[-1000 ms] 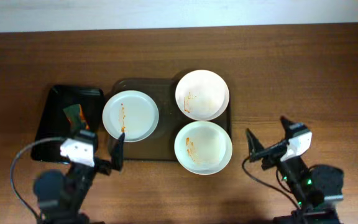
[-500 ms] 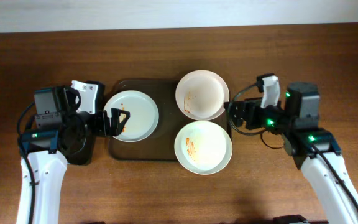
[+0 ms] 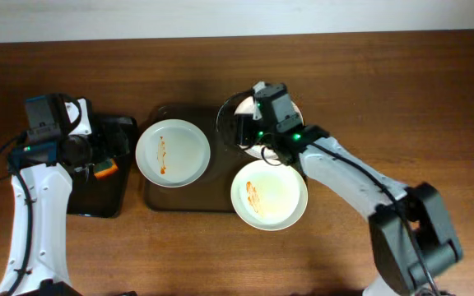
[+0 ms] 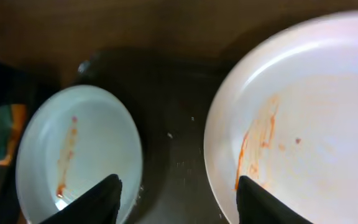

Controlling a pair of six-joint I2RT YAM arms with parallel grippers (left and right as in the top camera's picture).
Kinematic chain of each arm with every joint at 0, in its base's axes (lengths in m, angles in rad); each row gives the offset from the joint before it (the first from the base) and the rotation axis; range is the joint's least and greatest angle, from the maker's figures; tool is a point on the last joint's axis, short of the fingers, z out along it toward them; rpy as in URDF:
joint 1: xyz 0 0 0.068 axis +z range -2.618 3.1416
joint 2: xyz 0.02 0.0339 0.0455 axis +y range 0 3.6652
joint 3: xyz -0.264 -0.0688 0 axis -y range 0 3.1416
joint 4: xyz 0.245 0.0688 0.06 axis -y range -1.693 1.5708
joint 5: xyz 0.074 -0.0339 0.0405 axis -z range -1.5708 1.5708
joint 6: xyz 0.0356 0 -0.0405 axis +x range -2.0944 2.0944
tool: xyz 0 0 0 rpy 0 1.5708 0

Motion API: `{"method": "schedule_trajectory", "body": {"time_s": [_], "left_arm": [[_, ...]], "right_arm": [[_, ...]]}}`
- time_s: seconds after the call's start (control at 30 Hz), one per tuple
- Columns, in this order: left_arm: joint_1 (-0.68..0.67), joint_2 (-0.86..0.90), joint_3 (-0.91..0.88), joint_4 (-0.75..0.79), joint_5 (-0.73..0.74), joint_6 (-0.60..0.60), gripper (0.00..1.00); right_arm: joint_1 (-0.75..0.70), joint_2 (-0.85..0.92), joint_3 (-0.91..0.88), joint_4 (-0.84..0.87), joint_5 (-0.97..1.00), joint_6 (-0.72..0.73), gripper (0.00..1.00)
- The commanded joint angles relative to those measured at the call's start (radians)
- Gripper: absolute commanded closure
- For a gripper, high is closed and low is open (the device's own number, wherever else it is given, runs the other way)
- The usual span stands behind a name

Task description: Clean dirty plates on tray and stack at the side

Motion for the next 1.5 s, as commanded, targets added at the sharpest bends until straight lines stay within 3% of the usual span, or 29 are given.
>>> {"method": "schedule_trajectory", "body": {"time_s": [0.0, 0.17, 0.33, 0.47, 0.57, 0.63, 0.7, 0.83, 1.0, 1.13, 1.23, 1.33, 1.37, 1.4, 1.47], "left_arm": [[0.004, 0.003, 0.023, 0.002, -0.067, -0.016, 0.0], [0.003, 0.003, 0.023, 0.006, -0.09, -0.016, 0.0], [0.003, 0.003, 0.023, 0.002, -0.09, -0.017, 0.0], [0.003, 0.003, 0.022, -0.003, -0.087, -0.024, 0.0], [0.003, 0.003, 0.022, -0.024, -0.087, -0.024, 0.0], [0.003, 0.003, 0.022, -0.028, -0.087, -0.024, 0.0], [0.003, 0.003, 0.022, -0.028, -0.086, -0.024, 0.0], [0.003, 0.003, 0.022, -0.02, -0.086, -0.024, 0.0], [0.003, 0.011, 0.022, -0.039, -0.087, -0.023, 0.0], [0.004, 0.171, 0.022, 0.005, -0.127, -0.024, 0.0], [0.017, 0.294, 0.023, 0.147, -0.203, -0.091, 0.11], [0.036, 0.298, 0.022, 0.239, -0.258, -0.114, 0.24], [0.036, 0.306, 0.022, 0.243, -0.286, -0.114, 0.4], [0.036, 0.325, 0.022, 0.242, -0.289, -0.113, 0.48], [0.036, 0.385, 0.022, 0.262, -0.281, -0.112, 0.47]], "right_arm": [[0.065, 0.095, 0.013, 0.089, 0.014, 0.006, 0.47], [0.132, 0.206, 0.014, 0.212, -0.009, -0.021, 0.5], [0.142, 0.272, 0.014, 0.237, -0.045, -0.016, 0.61], [0.177, 0.323, 0.014, 0.274, -0.044, 0.098, 0.67], [0.178, 0.352, 0.014, 0.284, -0.04, 0.156, 0.77], [0.175, 0.352, 0.014, 0.278, -0.041, 0.156, 0.91], [0.175, 0.348, 0.014, 0.249, -0.045, 0.156, 0.96], [0.162, 0.327, 0.11, 0.012, -0.018, 0.143, 0.96], [0.163, 0.327, 0.362, -0.41, 0.106, -0.04, 0.96], [0.164, 0.327, 0.37, -0.438, 0.122, -0.04, 0.96], [0.164, 0.328, 0.37, -0.423, 0.122, -0.041, 0.96], [0.164, 0.328, 0.37, -0.42, 0.145, -0.045, 0.96], [0.164, 0.328, 0.37, -0.42, 0.152, -0.048, 0.96], [0.164, 0.328, 0.37, -0.419, 0.152, -0.048, 0.96], [0.164, 0.328, 0.37, -0.419, 0.152, -0.048, 0.96]]}}
